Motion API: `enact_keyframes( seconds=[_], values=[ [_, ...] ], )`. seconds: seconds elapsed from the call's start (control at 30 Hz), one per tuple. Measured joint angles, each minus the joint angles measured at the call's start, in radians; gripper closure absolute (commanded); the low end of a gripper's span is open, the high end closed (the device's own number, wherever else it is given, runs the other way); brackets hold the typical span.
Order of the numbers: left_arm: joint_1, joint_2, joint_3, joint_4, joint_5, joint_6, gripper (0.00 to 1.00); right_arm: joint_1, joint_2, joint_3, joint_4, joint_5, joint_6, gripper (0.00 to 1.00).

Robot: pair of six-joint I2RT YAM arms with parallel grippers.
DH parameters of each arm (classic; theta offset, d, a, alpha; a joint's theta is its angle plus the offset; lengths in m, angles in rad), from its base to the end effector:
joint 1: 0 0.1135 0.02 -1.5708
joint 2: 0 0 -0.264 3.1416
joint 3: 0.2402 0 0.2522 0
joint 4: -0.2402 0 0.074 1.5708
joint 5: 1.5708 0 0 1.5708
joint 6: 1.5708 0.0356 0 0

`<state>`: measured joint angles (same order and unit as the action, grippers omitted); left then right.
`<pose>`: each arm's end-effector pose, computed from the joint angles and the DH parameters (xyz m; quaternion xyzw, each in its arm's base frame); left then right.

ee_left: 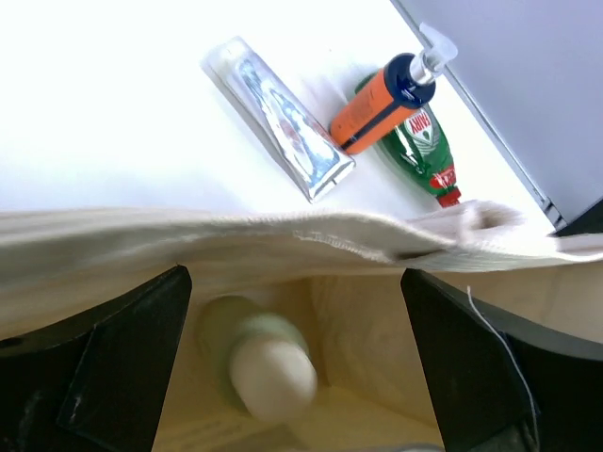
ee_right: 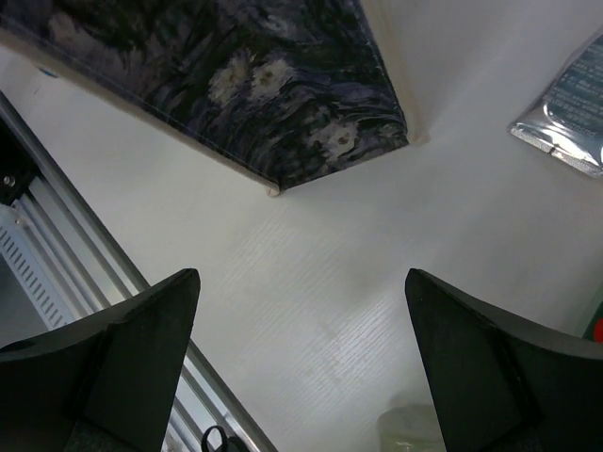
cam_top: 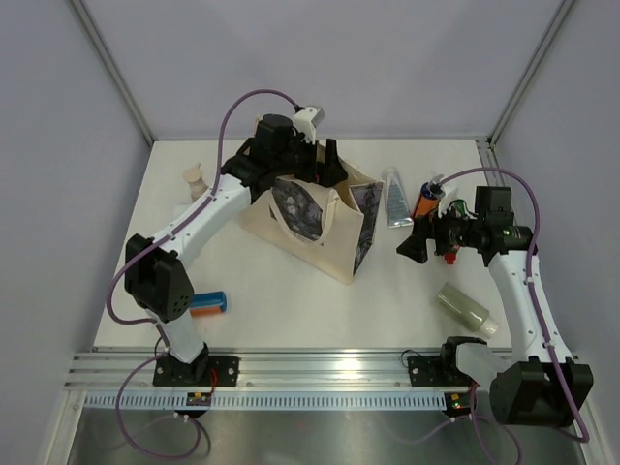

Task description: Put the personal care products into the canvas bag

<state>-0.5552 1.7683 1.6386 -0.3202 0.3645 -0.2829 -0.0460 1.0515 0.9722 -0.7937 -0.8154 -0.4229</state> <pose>0.3494 -0.2317 0.3535 0.2085 0.8122 -0.3529 0.4151 0.2021 0.0166 0.3077 -0.2948 0.8221 0.2895 0.3918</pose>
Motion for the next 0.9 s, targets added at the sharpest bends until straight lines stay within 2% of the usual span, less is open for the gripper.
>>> enact_keyframes(
  seconds=[0.13, 0.4, 0.67, 0.9],
  values=[
    [0.017, -0.085, 0.018, -0.069, -0.033, 0.057, 0.01, -0.001, 0.026, 0.045, 0.068, 0.106, 0.136, 0.01],
    [0.026, -0.38, -0.035, -0.145, -0.153, 0.126, 0.01, -0.013, 0.105, 0.096, 0.26, 0.46, 0.384, 0.0],
    [0.026, -0.824, -0.386, -0.098, -0.3, 0.087, 0.01, -0.014, 0.29, 0.108, 0.362, 0.594, 0.344, 0.01],
    [0.026, -1.094, -0.677, -0.105, -0.403, -0.009, 0.01, -0.014, 0.438, 0.15, 0.431, 0.616, 0.261, 0.01]
  ],
)
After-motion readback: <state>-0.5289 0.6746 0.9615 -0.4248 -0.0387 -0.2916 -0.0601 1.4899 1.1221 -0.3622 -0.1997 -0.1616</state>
